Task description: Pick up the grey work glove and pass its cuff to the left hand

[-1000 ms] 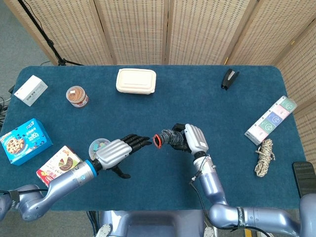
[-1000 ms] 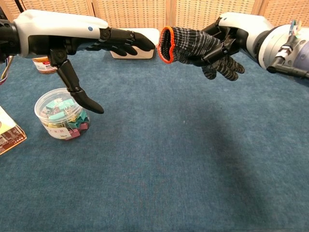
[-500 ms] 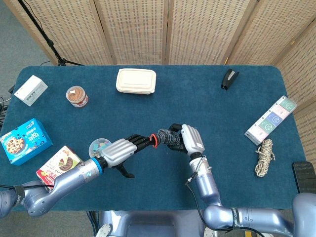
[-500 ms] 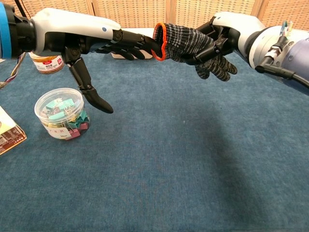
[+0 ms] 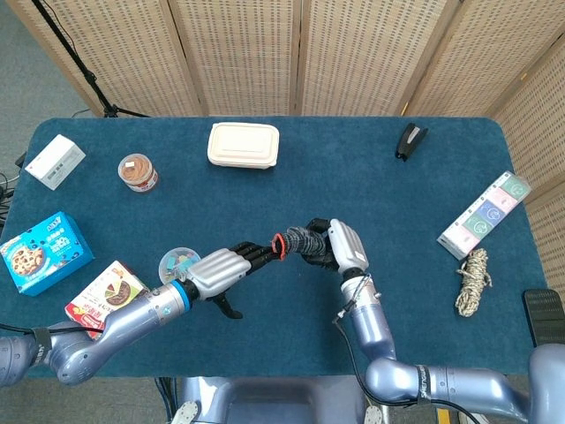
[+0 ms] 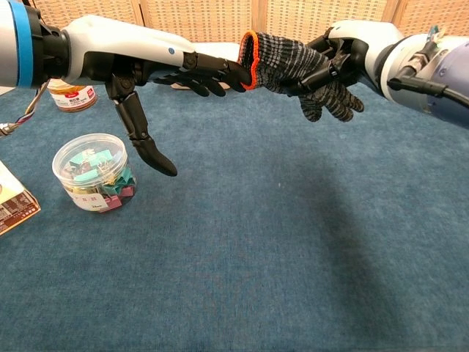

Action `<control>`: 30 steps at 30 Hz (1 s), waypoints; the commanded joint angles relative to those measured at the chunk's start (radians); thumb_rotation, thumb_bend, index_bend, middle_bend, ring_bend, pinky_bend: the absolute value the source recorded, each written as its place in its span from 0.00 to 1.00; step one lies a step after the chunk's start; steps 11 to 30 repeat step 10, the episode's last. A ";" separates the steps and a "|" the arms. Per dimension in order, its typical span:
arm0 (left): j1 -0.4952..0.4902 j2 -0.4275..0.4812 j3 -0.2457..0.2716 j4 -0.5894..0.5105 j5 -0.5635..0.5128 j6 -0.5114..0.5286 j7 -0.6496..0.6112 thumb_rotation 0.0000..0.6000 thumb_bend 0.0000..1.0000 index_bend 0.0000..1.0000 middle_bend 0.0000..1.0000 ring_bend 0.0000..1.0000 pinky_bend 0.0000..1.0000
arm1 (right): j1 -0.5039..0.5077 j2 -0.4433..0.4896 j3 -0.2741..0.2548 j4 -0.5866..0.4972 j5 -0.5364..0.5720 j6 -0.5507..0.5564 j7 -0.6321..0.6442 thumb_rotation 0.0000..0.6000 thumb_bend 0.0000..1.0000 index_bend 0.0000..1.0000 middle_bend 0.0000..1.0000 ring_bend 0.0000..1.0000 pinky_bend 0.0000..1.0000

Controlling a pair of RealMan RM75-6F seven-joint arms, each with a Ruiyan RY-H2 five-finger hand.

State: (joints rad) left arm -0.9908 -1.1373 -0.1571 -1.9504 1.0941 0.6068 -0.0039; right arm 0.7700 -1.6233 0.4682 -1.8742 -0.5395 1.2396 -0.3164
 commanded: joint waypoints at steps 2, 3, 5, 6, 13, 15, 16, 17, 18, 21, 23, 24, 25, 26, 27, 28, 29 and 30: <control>-0.012 0.000 0.007 -0.006 -0.025 0.008 0.021 1.00 0.00 0.00 0.00 0.00 0.00 | 0.001 0.012 0.008 -0.009 0.012 -0.004 0.002 1.00 0.53 0.56 0.51 0.39 0.46; -0.014 0.000 0.009 -0.006 -0.031 0.011 0.027 1.00 0.00 0.00 0.00 0.00 0.00 | 0.001 0.015 0.009 -0.011 0.014 -0.004 0.004 1.00 0.53 0.56 0.51 0.39 0.46; -0.017 -0.001 0.013 -0.006 -0.039 0.014 0.034 1.00 0.00 0.00 0.00 0.00 0.00 | 0.001 0.019 0.011 -0.013 0.018 -0.005 0.006 1.00 0.53 0.56 0.51 0.39 0.46; -0.018 -0.002 0.014 -0.006 -0.044 0.015 0.038 1.00 0.00 0.00 0.00 0.00 0.00 | 0.001 0.021 0.012 -0.014 0.022 -0.006 0.008 1.00 0.53 0.56 0.51 0.39 0.46; -0.023 -0.005 0.020 -0.004 -0.054 0.019 0.047 1.00 0.00 0.00 0.00 0.00 0.00 | 0.003 0.026 0.016 -0.020 0.032 -0.010 0.013 1.00 0.54 0.56 0.51 0.39 0.46; -0.023 -0.005 0.020 -0.004 -0.054 0.019 0.047 1.00 0.00 0.00 0.00 0.00 0.00 | 0.003 0.026 0.016 -0.020 0.032 -0.010 0.013 1.00 0.54 0.56 0.51 0.39 0.46; -0.023 -0.005 0.020 -0.004 -0.054 0.019 0.047 1.00 0.00 0.00 0.00 0.00 0.00 | 0.003 0.026 0.016 -0.020 0.032 -0.010 0.013 1.00 0.54 0.56 0.51 0.39 0.46; -0.023 -0.005 0.020 -0.004 -0.054 0.019 0.047 1.00 0.00 0.00 0.00 0.00 0.00 | 0.003 0.026 0.016 -0.020 0.032 -0.010 0.013 1.00 0.54 0.56 0.51 0.39 0.46; -0.023 -0.005 0.020 -0.004 -0.054 0.019 0.047 1.00 0.00 0.00 0.00 0.00 0.00 | 0.003 0.026 0.016 -0.020 0.032 -0.010 0.013 1.00 0.54 0.56 0.51 0.39 0.46; -0.023 -0.005 0.020 -0.004 -0.054 0.019 0.047 1.00 0.00 0.00 0.00 0.00 0.00 | 0.003 0.026 0.016 -0.020 0.032 -0.010 0.013 1.00 0.54 0.56 0.51 0.39 0.46; -0.023 -0.005 0.020 -0.004 -0.054 0.019 0.047 1.00 0.00 0.00 0.00 0.00 0.00 | 0.003 0.026 0.016 -0.020 0.032 -0.010 0.013 1.00 0.54 0.56 0.51 0.39 0.46; -0.023 -0.005 0.020 -0.004 -0.054 0.019 0.047 1.00 0.00 0.00 0.00 0.00 0.00 | 0.003 0.026 0.016 -0.020 0.032 -0.010 0.013 1.00 0.54 0.56 0.51 0.39 0.46; -0.023 -0.005 0.020 -0.004 -0.054 0.019 0.047 1.00 0.00 0.00 0.00 0.00 0.00 | 0.003 0.026 0.016 -0.020 0.032 -0.010 0.013 1.00 0.54 0.56 0.51 0.39 0.46; -0.023 -0.005 0.020 -0.004 -0.054 0.019 0.047 1.00 0.00 0.00 0.00 0.00 0.00 | 0.003 0.026 0.016 -0.020 0.032 -0.010 0.013 1.00 0.54 0.56 0.51 0.39 0.46; -0.023 -0.005 0.020 -0.004 -0.054 0.019 0.047 1.00 0.00 0.00 0.00 0.00 0.00 | 0.003 0.026 0.016 -0.020 0.032 -0.010 0.013 1.00 0.54 0.56 0.51 0.39 0.46; -0.023 -0.005 0.020 -0.004 -0.054 0.019 0.047 1.00 0.00 0.00 0.00 0.00 0.00 | 0.003 0.026 0.016 -0.020 0.032 -0.010 0.013 1.00 0.54 0.56 0.51 0.39 0.46; -0.023 -0.005 0.020 -0.004 -0.054 0.019 0.047 1.00 0.00 0.00 0.00 0.00 0.00 | 0.003 0.026 0.016 -0.020 0.032 -0.010 0.013 1.00 0.54 0.56 0.51 0.39 0.46; -0.023 -0.005 0.020 -0.004 -0.054 0.019 0.047 1.00 0.00 0.00 0.00 0.00 0.00 | 0.003 0.026 0.016 -0.020 0.032 -0.010 0.013 1.00 0.54 0.56 0.51 0.39 0.46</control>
